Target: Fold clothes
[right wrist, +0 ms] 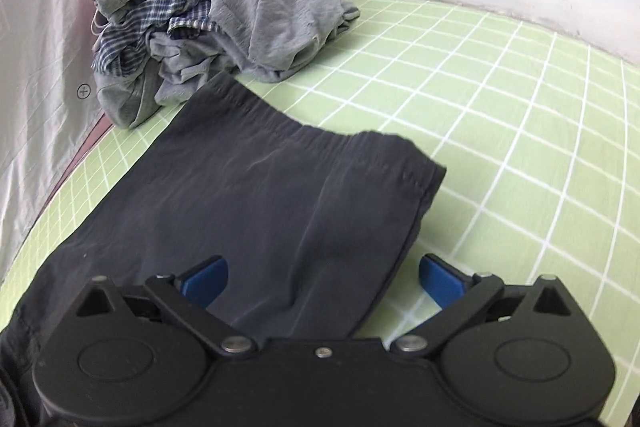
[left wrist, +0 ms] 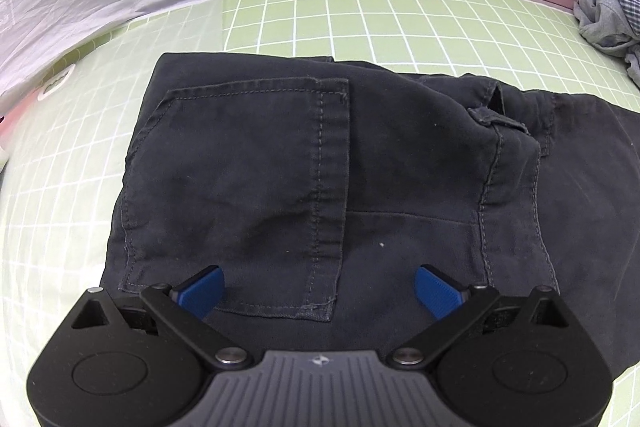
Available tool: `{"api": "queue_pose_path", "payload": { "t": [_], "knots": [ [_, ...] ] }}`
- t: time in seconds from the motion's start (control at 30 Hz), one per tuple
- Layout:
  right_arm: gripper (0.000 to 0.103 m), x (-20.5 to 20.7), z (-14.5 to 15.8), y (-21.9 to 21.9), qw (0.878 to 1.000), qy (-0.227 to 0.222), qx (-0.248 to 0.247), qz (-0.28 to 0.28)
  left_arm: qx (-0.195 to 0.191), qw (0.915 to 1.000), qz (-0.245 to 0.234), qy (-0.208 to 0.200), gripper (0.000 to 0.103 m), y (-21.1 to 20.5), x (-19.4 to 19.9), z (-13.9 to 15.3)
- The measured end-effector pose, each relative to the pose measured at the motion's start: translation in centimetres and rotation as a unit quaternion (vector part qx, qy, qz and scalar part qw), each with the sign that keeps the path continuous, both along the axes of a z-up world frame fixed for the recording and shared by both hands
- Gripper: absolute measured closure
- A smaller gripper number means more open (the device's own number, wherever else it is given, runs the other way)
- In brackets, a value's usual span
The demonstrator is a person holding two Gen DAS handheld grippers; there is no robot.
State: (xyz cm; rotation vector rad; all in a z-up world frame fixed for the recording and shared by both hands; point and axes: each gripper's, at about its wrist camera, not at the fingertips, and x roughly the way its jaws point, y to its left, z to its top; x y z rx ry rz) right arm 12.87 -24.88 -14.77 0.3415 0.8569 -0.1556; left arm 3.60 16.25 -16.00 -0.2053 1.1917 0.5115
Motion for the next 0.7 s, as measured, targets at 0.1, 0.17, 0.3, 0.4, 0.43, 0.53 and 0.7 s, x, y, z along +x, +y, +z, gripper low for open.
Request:
{"api": "queue_pose_path", "payload": {
  "t": [0.1, 0.17, 0.3, 0.4, 0.43, 0.53, 0.7],
  "knots": [
    [0.0, 1.3, -0.3, 0.6, 0.999, -0.003, -0.042, 0.012, 0.006, 0.9999, -0.002, 0.015, 0.0, 0.0, 0.6, -0.4],
    [0.0, 1.9, -0.5, 1.4, 0.997, 0.0, -0.075, 0.022, 0.009, 0.9997, -0.004, 0.023, 0.0, 0.0, 0.9, -0.5],
    [0.0, 1.9, -0.8, 2.5, 0.994, -0.009, -0.099, 0.053, 0.012, 0.9994, -0.01, 0.031, 0.0, 0.0, 1.3, -0.7],
    [0.001, 1.5, -0.6, 2.4, 0.994, -0.022, -0.087, 0.056, 0.01, 0.9993, -0.012, 0.033, 0.0, 0.1, 1.4, -0.8],
    [0.006, 1.4, -0.5, 2.4, 0.995, -0.027, -0.083, 0.053, 0.007, 0.9994, -0.011, 0.033, 0.0, 0.2, 1.4, -0.9],
    [0.04, 1.1, -0.1, 1.4, 0.997, -0.04, -0.066, 0.024, -0.004, 0.9995, -0.007, 0.029, 0.0, 0.7, 1.2, -0.9],
    [0.069, 0.9, 0.0, -2.3, 0.997, -0.044, 0.041, -0.049, -0.01, 0.9996, -0.004, 0.025, 0.0, 1.0, 0.9, -0.9]
  ]
}}
